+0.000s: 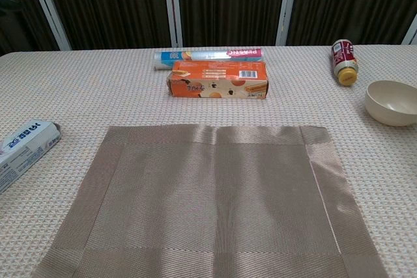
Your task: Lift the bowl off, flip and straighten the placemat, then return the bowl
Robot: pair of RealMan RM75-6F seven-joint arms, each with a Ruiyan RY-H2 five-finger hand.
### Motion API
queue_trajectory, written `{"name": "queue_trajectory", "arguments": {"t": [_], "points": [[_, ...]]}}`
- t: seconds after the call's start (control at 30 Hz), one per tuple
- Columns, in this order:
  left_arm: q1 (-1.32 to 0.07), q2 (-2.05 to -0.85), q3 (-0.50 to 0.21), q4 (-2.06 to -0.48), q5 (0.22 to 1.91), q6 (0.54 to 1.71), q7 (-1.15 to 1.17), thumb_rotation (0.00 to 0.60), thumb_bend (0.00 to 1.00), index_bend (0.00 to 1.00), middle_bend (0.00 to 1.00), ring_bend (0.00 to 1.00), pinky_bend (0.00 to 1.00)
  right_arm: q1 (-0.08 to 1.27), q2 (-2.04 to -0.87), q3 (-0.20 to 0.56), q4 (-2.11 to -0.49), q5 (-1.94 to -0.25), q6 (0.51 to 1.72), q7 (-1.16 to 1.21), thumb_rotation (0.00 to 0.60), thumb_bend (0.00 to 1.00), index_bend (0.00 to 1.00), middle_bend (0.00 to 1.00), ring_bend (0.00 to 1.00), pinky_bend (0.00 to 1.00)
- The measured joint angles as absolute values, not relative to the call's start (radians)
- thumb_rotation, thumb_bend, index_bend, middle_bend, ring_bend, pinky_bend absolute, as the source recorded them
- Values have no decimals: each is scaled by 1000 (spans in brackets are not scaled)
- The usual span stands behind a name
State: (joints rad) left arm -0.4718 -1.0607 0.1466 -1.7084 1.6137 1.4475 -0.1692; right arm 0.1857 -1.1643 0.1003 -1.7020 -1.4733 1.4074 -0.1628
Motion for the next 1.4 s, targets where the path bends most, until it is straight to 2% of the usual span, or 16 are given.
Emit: {"name": "queue_trajectory", "arguments": {"t": [0.1,0.3,0.57,0.8,1.0,1.13,1.4], "points": [[-438,-1053,105,-1722,1520,1479,-115,600,0,0,0,0,0,210,-1159,107,-1693,-1447,1348,-156,600,0,3,0,0,0],[-380,-1049,46,-1743,1366,1524,-5,600,0,0,0,0,0,288,-1164,131,-1627,-1384,1202,-159,600,0,152,0,0,0],[-336,-1072,-5,-1752,1257,1525,122,600,0,0,0,0,0,406,-1284,169,-1370,-1317,1046,-123,600,0,316,0,0,0],[-330,-1086,-16,-1742,1246,1494,140,600,0,0,0,0,0,478,-1407,181,-1195,-1303,979,-82,600,25,322,0,0,0],[-323,-1084,-24,-1742,1256,1473,127,600,0,0,0,0,0,526,-1493,182,-1051,-1284,924,-112,600,47,378,0,0,0],[-320,-1081,-36,-1735,1250,1452,115,600,0,0,0,0,0,548,-1543,180,-973,-1275,901,-124,600,114,402,0,0,0],[-313,-1086,-48,-1725,1254,1436,114,600,0,0,0,0,0,569,-1606,180,-863,-1271,887,-84,600,342,593,1,0,0]]}}
